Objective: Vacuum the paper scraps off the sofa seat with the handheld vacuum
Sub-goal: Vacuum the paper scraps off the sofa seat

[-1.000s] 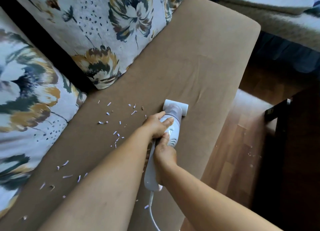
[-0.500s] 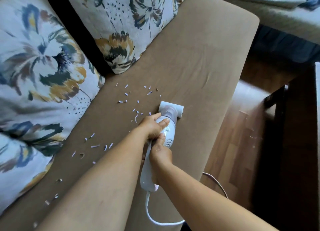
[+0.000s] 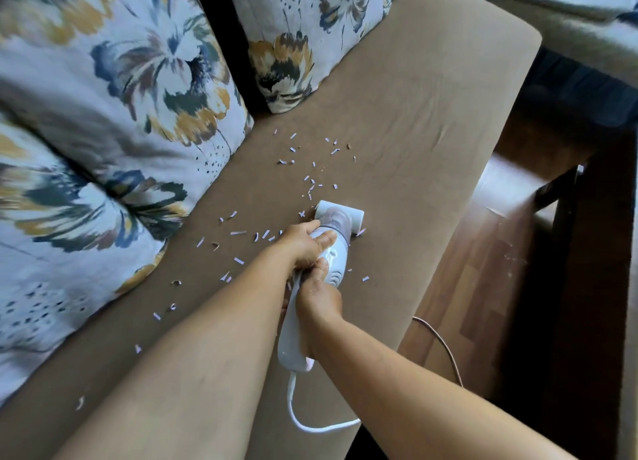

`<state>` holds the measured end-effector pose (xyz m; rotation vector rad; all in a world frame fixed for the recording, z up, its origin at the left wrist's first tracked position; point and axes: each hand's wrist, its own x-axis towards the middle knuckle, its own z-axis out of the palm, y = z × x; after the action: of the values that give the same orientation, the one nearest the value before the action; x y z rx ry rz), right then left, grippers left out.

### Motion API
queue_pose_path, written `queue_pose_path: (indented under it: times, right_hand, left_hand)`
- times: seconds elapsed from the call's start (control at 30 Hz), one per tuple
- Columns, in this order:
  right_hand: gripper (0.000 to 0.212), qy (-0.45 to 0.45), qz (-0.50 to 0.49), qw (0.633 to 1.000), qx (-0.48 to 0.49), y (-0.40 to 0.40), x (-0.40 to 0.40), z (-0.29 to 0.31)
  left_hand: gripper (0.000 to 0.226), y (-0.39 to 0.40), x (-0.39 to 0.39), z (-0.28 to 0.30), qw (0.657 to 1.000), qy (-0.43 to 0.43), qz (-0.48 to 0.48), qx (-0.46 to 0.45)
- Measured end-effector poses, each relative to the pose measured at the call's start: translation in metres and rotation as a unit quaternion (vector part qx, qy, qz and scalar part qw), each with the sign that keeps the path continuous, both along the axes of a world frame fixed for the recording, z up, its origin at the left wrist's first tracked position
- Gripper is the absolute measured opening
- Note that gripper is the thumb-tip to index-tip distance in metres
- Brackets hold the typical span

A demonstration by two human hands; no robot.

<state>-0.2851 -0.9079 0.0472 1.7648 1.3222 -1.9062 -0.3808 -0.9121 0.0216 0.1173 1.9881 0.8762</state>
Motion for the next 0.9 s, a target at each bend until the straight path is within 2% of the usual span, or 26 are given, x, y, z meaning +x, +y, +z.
queue_pose_path:
  times: [0.2, 0.43, 0.63, 0.83, 0.9]
  right_hand:
    - [0.059, 0.000, 0.061, 0.998, 0.031, -0.015, 0.007, 0.021]
    - [0.084, 0.021, 0.089, 0.994, 0.052, -0.010, -0.030, 0.017]
    - [0.074, 0.078, 0.099, 0.987, 0.095, 0.044, -0.077, 0.004]
    - [0.092, 0.083, 0.165, 0.975, 0.127, 0.096, -0.146, -0.023]
    - [0.090, 0.085, 0.168, 0.976, 0.107, 0.116, -0.169, -0.032]
  left_hand:
    - [0.066, -0.022, 0.000, 0.016, 0.999, 0.009, 0.030, 0.009]
    - [0.064, -0.018, -0.032, 0.037, 0.993, 0.060, 0.084, 0.062]
    - [0.055, 0.028, -0.083, 0.028, 0.987, 0.098, 0.102, 0.069]
    - [0.053, 0.080, -0.148, 0.016, 0.988, 0.113, 0.106, 0.018]
    - [0.053, 0.094, -0.168, 0.011, 0.986, 0.117, 0.117, 0.003]
